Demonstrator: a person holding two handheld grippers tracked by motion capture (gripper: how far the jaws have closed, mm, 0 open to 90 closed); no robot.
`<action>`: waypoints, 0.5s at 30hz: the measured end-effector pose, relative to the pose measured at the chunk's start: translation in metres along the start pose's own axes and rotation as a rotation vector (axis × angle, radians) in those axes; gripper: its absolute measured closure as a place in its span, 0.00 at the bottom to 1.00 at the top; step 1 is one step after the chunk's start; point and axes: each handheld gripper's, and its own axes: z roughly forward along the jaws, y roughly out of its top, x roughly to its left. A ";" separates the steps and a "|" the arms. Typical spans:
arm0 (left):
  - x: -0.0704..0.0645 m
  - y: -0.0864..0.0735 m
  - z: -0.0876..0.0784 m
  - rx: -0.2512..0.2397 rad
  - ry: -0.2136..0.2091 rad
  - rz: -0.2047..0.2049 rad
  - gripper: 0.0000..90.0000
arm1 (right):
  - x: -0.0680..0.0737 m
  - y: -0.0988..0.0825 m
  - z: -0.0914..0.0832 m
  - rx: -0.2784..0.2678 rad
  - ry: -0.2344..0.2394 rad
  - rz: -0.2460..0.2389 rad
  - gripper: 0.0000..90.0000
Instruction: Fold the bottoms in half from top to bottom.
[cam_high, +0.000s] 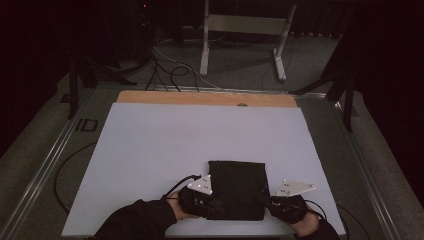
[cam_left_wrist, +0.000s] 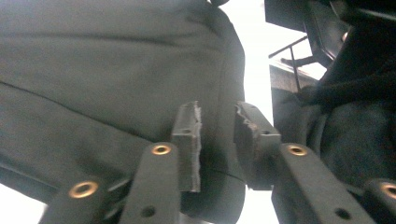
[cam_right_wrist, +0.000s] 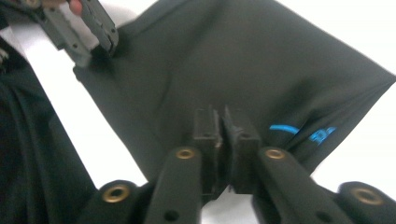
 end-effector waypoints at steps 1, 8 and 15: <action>0.000 0.001 -0.002 -0.008 0.008 0.000 0.74 | -0.001 0.000 -0.001 -0.014 -0.005 0.004 0.89; -0.002 0.006 -0.008 -0.036 0.021 0.001 0.56 | -0.004 0.003 -0.005 -0.054 -0.031 0.033 0.74; -0.002 0.010 -0.012 -0.032 0.026 -0.010 0.28 | -0.003 0.007 -0.005 -0.083 -0.027 0.042 0.45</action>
